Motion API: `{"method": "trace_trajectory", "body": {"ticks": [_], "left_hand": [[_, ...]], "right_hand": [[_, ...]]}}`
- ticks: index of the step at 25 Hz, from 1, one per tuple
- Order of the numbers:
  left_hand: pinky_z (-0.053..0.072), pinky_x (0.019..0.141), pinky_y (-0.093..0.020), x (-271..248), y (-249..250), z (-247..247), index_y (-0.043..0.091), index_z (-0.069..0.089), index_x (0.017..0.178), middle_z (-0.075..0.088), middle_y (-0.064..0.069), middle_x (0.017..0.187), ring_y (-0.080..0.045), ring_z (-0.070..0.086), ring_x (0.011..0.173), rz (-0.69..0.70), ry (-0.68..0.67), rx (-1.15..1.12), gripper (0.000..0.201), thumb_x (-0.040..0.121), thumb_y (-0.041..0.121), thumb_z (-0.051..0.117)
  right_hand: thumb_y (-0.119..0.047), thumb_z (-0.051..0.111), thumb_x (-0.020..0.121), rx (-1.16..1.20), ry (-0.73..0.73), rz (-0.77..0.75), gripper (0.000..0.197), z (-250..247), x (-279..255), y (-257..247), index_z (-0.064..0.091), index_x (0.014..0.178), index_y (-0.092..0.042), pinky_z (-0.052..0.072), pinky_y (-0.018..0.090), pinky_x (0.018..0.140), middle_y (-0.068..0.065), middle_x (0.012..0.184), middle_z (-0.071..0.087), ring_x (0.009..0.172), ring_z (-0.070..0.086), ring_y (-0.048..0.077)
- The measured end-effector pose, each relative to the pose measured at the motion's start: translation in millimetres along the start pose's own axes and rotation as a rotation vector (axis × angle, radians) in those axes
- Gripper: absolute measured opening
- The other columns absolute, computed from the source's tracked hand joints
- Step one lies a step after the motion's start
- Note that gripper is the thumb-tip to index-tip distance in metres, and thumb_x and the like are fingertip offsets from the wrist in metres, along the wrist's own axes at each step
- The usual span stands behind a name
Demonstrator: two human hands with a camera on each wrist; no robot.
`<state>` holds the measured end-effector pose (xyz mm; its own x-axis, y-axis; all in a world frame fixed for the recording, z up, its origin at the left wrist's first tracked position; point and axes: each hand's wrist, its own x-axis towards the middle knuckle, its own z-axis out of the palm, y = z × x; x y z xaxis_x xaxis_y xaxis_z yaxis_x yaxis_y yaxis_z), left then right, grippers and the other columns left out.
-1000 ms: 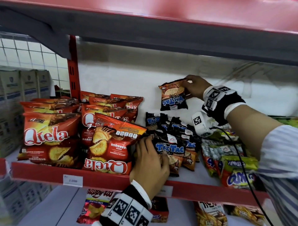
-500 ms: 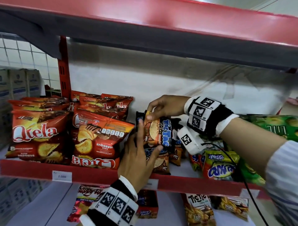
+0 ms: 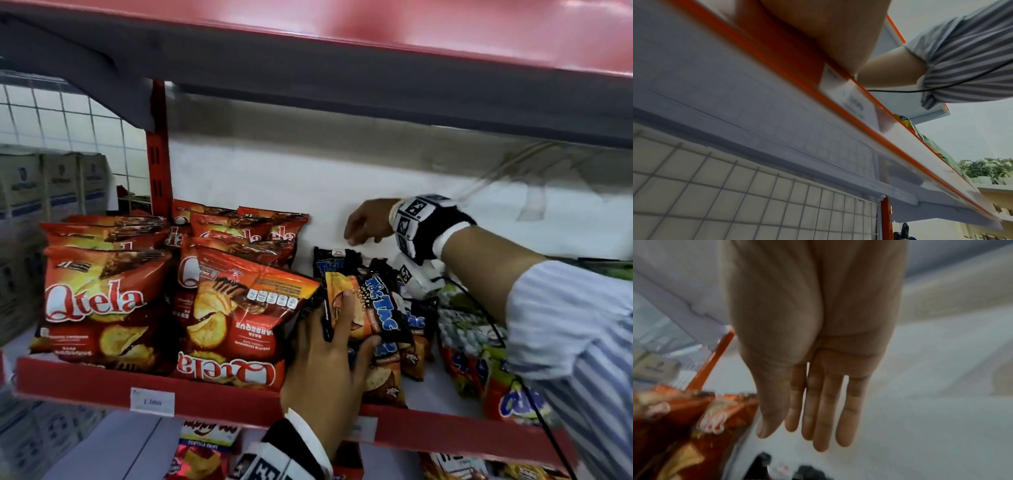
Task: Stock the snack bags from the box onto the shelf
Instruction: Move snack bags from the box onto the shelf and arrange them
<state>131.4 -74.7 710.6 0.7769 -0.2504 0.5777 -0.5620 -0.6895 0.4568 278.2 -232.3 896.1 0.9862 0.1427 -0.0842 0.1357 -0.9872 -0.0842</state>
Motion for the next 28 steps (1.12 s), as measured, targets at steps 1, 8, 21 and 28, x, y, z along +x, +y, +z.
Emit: {"method": "trace_trajectory", "body": {"ticks": [1,8,21,28], "left_hand": [[0.041,0.102,-0.036,1,0,0,0.052,-0.012,0.143,0.021,0.001,0.15,-0.019,0.017,0.141,-0.004,-0.003,0.006,0.068,0.08,0.075,-0.001],[0.057,0.055,-0.026,4,9,-11,0.029,0.052,0.135,0.065,-0.007,0.112,-0.026,0.066,0.102,-0.054,-0.09,0.104,0.06,0.089,0.058,0.027],[0.057,0.056,-0.028,4,15,-22,0.024,0.053,0.135,0.064,-0.008,0.11,-0.027,0.065,0.102,-0.068,-0.15,0.131,0.061,0.089,0.057,0.031],[0.057,0.056,-0.029,3,13,-20,0.023,0.053,0.135,0.064,-0.009,0.109,-0.028,0.065,0.101,-0.05,-0.112,0.146,0.061,0.089,0.057,0.03]], "right_hand": [[-0.027,0.067,0.087,-0.062,-0.008,0.017,0.03,9,11,3,0.064,0.115,-0.016,0.051,0.022,0.065,0.007,0.115,0.067,0.075,0.063,0.016],[-0.03,0.08,0.072,-0.183,0.169,0.029,0.029,41,45,7,0.074,0.096,-0.016,0.04,0.02,0.071,0.003,0.098,0.072,0.095,0.066,0.019],[-0.011,0.062,0.086,-0.359,0.056,0.245,0.026,34,26,21,0.066,0.106,0.004,0.05,0.03,0.074,0.017,0.104,0.067,0.085,0.062,0.025],[-0.006,0.059,0.086,-0.258,0.029,0.159,0.02,24,8,24,0.074,0.098,-0.014,0.039,0.016,0.053,-0.001,0.099,0.071,0.092,0.063,0.017]]}}
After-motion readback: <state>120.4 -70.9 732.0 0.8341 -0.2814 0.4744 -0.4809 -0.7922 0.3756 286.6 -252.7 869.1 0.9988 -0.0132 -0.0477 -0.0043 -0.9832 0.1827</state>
